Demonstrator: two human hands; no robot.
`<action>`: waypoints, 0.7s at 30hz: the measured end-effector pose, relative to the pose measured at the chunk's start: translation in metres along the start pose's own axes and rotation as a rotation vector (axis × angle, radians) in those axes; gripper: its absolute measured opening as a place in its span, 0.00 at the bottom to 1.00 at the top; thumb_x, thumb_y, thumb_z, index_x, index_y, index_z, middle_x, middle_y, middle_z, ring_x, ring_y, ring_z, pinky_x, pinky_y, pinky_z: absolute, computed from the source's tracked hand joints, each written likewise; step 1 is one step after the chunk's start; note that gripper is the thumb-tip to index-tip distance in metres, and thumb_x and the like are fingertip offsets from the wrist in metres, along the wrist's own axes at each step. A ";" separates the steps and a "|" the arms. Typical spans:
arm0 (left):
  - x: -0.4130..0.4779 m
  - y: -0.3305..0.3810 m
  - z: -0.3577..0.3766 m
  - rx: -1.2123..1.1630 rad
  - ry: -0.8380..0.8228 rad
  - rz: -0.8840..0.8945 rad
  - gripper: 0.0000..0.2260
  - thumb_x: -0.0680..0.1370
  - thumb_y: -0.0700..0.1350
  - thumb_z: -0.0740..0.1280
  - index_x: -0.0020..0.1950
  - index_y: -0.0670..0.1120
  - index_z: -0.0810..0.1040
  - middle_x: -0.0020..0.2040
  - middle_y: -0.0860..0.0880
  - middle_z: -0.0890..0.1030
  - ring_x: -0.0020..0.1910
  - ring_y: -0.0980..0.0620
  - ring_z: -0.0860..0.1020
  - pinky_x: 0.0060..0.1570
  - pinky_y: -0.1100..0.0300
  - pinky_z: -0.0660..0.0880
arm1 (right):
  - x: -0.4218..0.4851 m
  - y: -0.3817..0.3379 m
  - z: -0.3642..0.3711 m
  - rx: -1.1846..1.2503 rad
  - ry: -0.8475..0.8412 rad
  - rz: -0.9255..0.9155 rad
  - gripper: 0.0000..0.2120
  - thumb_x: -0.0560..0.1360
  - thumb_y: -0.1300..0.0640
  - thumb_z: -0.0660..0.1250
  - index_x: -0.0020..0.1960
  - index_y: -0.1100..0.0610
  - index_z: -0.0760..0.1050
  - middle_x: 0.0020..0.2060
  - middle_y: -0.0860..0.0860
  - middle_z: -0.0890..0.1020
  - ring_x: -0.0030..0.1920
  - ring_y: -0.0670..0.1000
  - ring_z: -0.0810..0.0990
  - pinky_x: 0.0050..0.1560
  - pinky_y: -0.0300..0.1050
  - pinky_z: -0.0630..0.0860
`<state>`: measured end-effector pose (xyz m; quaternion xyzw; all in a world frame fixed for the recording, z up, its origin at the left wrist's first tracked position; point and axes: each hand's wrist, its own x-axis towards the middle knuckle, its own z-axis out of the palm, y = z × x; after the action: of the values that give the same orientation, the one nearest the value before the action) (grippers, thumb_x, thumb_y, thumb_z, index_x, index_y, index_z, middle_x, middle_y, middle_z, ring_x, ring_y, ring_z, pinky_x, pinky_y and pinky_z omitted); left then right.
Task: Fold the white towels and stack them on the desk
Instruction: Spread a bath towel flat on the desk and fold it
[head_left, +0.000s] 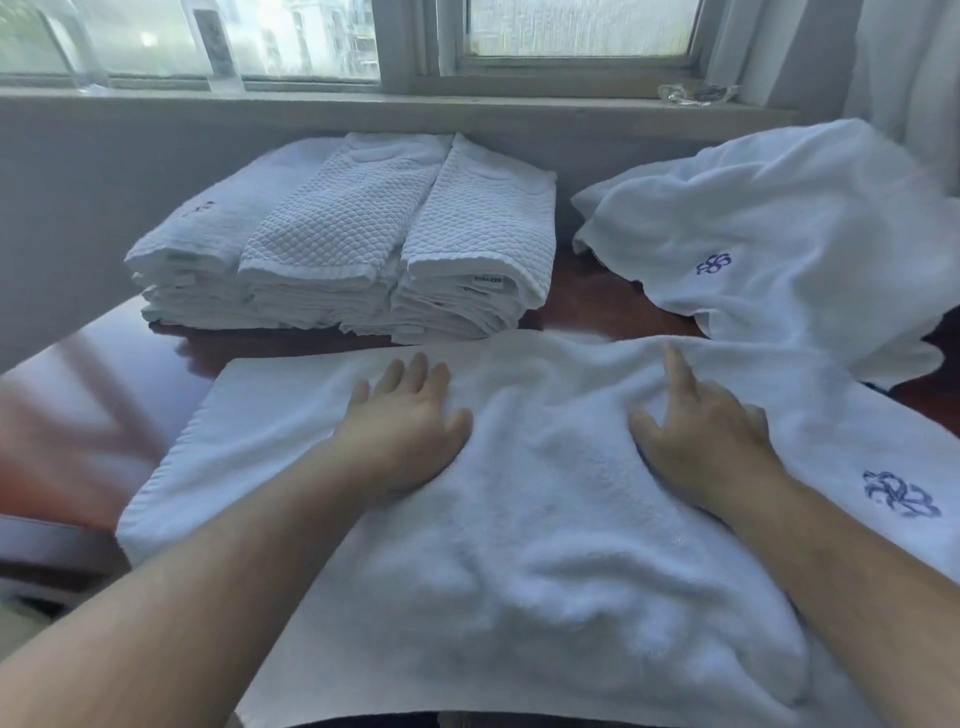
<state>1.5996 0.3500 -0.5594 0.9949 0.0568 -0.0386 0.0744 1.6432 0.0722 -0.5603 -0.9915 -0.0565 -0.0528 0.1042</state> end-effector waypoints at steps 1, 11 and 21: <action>0.001 0.011 -0.003 -0.017 0.075 0.026 0.27 0.82 0.55 0.53 0.80 0.49 0.56 0.80 0.45 0.57 0.79 0.46 0.55 0.75 0.46 0.53 | -0.002 0.004 -0.004 0.050 0.014 0.015 0.34 0.79 0.46 0.57 0.81 0.53 0.50 0.64 0.57 0.77 0.64 0.60 0.72 0.63 0.56 0.66; 0.037 0.183 0.036 -0.087 0.099 0.620 0.24 0.82 0.63 0.53 0.77 0.60 0.63 0.78 0.51 0.64 0.77 0.49 0.59 0.73 0.50 0.55 | -0.052 0.119 -0.043 -0.129 0.118 0.300 0.17 0.79 0.43 0.60 0.58 0.54 0.77 0.55 0.54 0.78 0.60 0.61 0.74 0.52 0.51 0.69; 0.028 0.150 0.034 -0.210 0.140 0.799 0.20 0.77 0.62 0.64 0.70 0.67 0.73 0.73 0.63 0.70 0.70 0.55 0.66 0.70 0.53 0.62 | 0.008 0.146 -0.087 0.576 -0.136 0.558 0.37 0.72 0.29 0.68 0.65 0.59 0.79 0.61 0.55 0.82 0.61 0.58 0.80 0.67 0.54 0.74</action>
<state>1.6431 0.2000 -0.5738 0.9259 -0.3251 0.0670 0.1806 1.6613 -0.0871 -0.5044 -0.9003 0.1953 0.0613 0.3841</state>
